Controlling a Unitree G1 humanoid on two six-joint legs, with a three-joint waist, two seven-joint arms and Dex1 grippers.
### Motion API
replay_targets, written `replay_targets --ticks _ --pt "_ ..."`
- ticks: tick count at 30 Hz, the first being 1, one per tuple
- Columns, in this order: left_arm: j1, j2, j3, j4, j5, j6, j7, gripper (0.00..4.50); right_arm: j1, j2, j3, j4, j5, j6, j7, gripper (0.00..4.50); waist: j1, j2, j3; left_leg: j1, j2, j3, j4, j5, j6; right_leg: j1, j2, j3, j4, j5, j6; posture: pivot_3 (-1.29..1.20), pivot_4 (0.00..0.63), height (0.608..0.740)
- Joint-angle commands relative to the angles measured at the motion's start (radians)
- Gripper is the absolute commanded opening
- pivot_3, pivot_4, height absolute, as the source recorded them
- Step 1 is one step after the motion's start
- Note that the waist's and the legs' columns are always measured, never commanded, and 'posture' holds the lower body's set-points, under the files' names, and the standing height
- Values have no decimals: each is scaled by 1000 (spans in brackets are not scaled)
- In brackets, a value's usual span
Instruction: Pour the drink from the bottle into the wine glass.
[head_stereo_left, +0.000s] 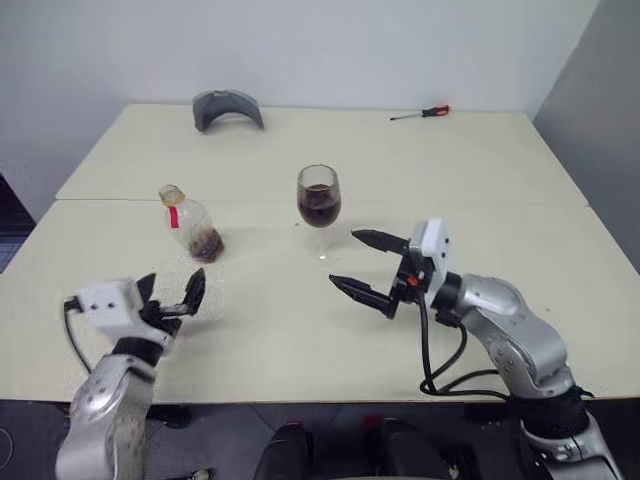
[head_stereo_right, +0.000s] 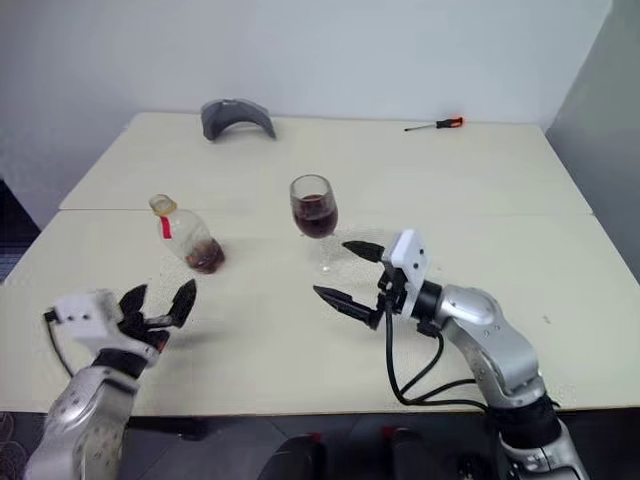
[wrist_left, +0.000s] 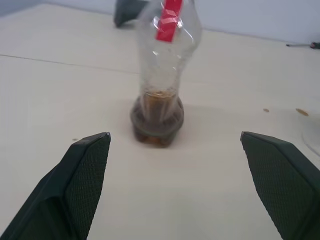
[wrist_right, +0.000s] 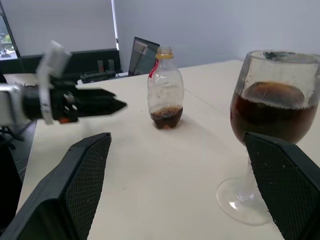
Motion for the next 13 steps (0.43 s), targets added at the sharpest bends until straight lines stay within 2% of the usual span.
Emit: replay_targets --ticks 1,3,8,10,13 --pt "100 -49 -4 -224 -41 102 121 4479 74 -10 -57 -109 10 49 -89 4500 6 0 -1 0 0 0 0 0 0 1 0 0 0 0 0 0 150 740" --pt "133 -61 -17 -273 -47 139 153 4479 114 -20 -57 -135 -22 61 -128 4500 9 0 -1 1 0 1 0 0 0 1 0 1 0 0 0 0 150 740" --pt "202 -80 -219 -367 121 185 260 4479 273 89 -104 -201 -180 176 -470 4500 13 1 -2 3 -1 1 -1 0 0 3 1 1 0 0 0 0 150 740" --pt "215 -80 -275 -375 180 201 295 4479 298 120 -107 -221 -208 202 -527 4500 9 1 -2 4 -1 2 -1 0 0 3 1 2 0 0 0 0 150 740" --pt "224 -94 -298 -378 197 183 293 4479 324 149 -105 -249 -225 228 -571 4500 1 2 -2 8 0 5 -4 0 0 3 3 7 0 -1 0 0 150 740"
